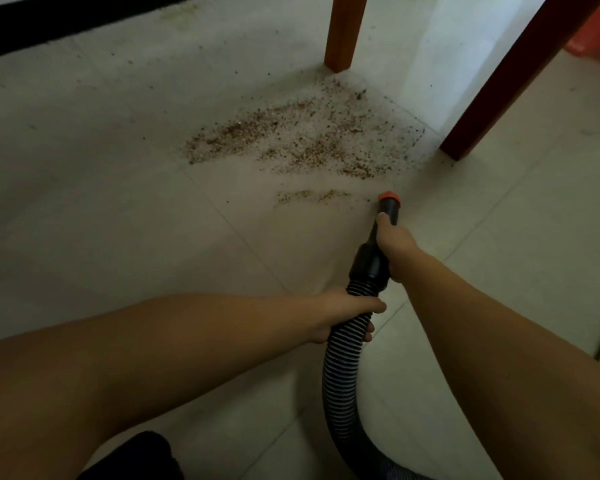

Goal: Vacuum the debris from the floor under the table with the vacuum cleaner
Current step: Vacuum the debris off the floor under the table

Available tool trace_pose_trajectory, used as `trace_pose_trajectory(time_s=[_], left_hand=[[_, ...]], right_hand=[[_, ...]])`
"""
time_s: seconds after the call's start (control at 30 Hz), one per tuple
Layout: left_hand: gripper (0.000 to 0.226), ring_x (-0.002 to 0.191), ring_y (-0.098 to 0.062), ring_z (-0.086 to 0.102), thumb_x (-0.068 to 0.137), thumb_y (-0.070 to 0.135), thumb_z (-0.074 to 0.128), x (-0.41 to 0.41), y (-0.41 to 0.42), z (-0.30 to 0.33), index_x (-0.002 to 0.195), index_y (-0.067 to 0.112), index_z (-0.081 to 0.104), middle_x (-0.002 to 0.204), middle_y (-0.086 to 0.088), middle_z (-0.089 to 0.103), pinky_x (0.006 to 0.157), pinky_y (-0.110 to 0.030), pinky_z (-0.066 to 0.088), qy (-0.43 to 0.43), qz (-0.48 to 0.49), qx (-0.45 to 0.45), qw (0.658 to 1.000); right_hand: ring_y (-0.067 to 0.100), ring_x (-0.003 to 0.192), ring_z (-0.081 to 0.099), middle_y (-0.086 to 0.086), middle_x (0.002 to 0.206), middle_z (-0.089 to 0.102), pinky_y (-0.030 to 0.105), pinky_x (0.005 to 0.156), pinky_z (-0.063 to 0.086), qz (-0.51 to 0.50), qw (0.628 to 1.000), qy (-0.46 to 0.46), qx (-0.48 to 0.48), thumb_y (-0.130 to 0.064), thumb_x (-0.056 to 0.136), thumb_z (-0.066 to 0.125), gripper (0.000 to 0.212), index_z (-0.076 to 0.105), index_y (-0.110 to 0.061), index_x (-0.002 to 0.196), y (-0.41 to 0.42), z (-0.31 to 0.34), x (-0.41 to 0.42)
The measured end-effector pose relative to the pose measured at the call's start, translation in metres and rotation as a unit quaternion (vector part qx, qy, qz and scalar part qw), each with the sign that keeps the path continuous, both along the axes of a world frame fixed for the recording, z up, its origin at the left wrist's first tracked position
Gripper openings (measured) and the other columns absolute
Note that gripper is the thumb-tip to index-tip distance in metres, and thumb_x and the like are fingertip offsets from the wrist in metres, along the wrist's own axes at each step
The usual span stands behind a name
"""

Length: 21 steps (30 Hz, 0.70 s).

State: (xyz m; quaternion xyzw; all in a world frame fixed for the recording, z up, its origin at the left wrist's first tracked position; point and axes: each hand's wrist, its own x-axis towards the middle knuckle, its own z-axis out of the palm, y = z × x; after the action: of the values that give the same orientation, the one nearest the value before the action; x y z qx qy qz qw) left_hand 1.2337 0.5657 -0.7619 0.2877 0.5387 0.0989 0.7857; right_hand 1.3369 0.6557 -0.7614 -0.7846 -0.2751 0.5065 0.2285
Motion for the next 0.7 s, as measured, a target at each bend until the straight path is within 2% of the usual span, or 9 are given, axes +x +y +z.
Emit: trace_pose_trajectory(time_s=[0.1, 0.2, 0.43, 0.6, 0.7], left_hand=[[0.018, 0.058, -0.015, 0.058, 0.088, 0.021, 0.063, -0.008, -0.011, 0.001, 0.095, 0.006, 0.055, 0.070, -0.006, 0.058, 0.048, -0.022, 0.051, 0.009, 0.029, 0.003, 1.000], [0.014, 0.057, -0.014, 0.058, 0.090, 0.022, 0.060, -0.020, -0.020, 0.005, 0.087, 0.010, 0.053, 0.069, -0.005, 0.057, 0.051, -0.022, 0.051, -0.001, 0.072, -0.007, 0.997], [0.014, 0.053, -0.015, 0.059, 0.088, 0.019, 0.063, -0.054, -0.031, 0.004, 0.085, 0.010, 0.053, 0.065, -0.006, 0.059, 0.059, -0.029, 0.051, -0.034, 0.176, -0.030, 0.983], [0.013, 0.054, -0.016, 0.060, 0.088, 0.018, 0.062, -0.063, -0.047, 0.003, 0.086, 0.009, 0.053, 0.064, -0.006, 0.059, 0.055, -0.026, 0.051, -0.061, 0.185, -0.043, 0.980], [0.014, 0.053, -0.015, 0.060, 0.088, 0.019, 0.062, -0.053, -0.051, 0.008, 0.086, 0.011, 0.051, 0.063, -0.005, 0.059, 0.054, -0.027, 0.051, -0.066, 0.156, -0.054, 0.984]], right_hand=[[0.039, 0.110, 0.058, 0.022, 0.127, 0.055, 0.044, 0.087, 0.051, 0.025, 1.000, 0.004, -0.006, -0.046, 0.099, 0.039, 0.062, 0.038, 0.001, 0.138, -0.006, 0.005, -0.015], [0.039, 0.111, 0.058, 0.022, 0.127, 0.056, 0.046, 0.096, 0.050, 0.086, 0.996, 0.003, -0.014, -0.046, 0.100, 0.036, 0.062, 0.039, 0.003, 0.138, -0.006, 0.010, -0.042], [0.040, 0.115, 0.056, 0.026, 0.133, 0.053, 0.048, 0.102, 0.046, 0.224, 0.975, -0.011, -0.010, -0.048, 0.100, 0.031, 0.065, 0.040, 0.005, 0.138, -0.005, 0.015, -0.103], [0.041, 0.110, 0.060, 0.026, 0.125, 0.057, 0.049, 0.099, 0.049, 0.278, 0.960, -0.011, -0.003, -0.045, 0.099, 0.035, 0.063, 0.044, 0.007, 0.133, -0.018, 0.014, -0.118], [0.043, 0.109, 0.061, 0.029, 0.124, 0.058, 0.052, 0.098, 0.049, 0.262, 0.965, 0.011, -0.005, -0.046, 0.097, 0.038, 0.064, 0.043, 0.007, 0.131, -0.020, 0.011, -0.104]])
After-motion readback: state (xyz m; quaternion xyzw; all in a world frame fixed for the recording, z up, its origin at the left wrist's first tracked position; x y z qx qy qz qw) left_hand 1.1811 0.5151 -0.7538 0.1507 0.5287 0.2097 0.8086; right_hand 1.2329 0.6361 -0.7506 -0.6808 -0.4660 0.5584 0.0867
